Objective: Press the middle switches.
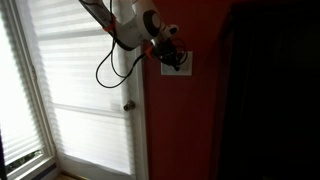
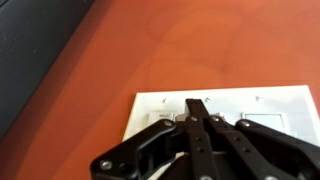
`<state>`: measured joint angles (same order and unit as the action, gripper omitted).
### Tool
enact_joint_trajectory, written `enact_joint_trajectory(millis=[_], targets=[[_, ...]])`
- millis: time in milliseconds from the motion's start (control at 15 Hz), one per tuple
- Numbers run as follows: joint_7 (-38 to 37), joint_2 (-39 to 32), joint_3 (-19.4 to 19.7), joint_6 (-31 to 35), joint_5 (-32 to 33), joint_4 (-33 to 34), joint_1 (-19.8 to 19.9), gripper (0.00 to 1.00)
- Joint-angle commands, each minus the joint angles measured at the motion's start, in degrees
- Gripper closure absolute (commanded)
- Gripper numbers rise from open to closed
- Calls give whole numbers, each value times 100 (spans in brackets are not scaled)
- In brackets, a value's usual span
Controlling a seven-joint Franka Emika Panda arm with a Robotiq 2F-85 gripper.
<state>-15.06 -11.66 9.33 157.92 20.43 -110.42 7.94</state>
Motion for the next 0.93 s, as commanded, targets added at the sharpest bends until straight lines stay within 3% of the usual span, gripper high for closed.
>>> enact_joint_trajectory(millis=[0,333,533,733,867], targets=[[376,-133,48,-267,-312,215,-39,100],[1703,456,-254,-1909,-1482,-23,74,100],[1864,940,-173,-2840,-1477,-147,37,100],[1808,1591,-130,-3365,-1339,-394,29,99],[1744,2108,-109,-3464,-1345,-634,42,73]])
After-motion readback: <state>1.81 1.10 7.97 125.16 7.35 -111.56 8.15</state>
